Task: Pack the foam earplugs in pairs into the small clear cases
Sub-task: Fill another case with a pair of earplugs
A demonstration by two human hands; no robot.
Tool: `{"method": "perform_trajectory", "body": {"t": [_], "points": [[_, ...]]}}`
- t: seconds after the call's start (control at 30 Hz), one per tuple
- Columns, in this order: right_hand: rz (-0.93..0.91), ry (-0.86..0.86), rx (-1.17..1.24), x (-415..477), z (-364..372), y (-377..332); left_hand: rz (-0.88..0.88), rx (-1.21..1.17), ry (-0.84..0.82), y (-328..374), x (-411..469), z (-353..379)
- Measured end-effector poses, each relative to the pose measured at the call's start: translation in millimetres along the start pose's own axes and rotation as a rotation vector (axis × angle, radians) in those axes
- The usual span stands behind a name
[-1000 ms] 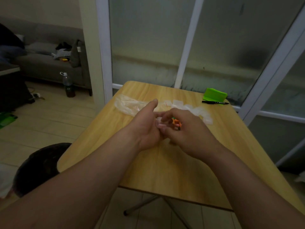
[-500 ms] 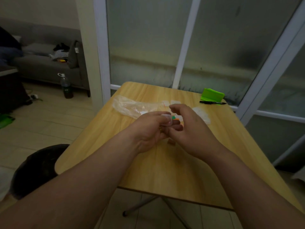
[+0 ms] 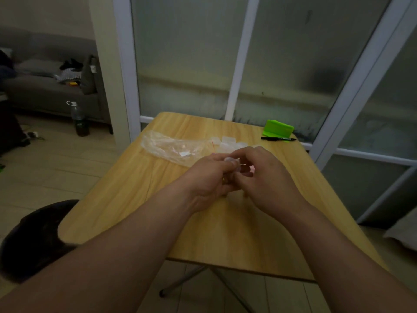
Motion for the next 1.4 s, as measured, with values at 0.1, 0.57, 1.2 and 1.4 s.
{"method": "perform_trajectory", "body": {"t": [0.1, 0.57, 1.2, 1.4], "points": [[-0.003, 0.023, -0.007, -1, -10, 10, 0.010, 0.020, -0.022, 3, 4, 13], [0.448, -0.064, -0.150, -30, -19, 132, 0.190, -0.267, 0.271, 37, 28, -14], [0.426, 0.014, -0.087, -15, -10, 133, 0.195, -0.262, 0.272, 41, 27, -19], [0.270, -0.187, -0.201, 40, 2, 125, 0.185, -0.308, 0.262, 45, 23, -25]]}}
Point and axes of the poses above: each hand's wrist, its own x-axis towards the middle knuckle, its own z-axis out of the palm, y = z × x, the point moved 5 cm from there along x, towards the middle knuckle, and after that the axes turned 12 degrees about -z, right-handed, at the moved point
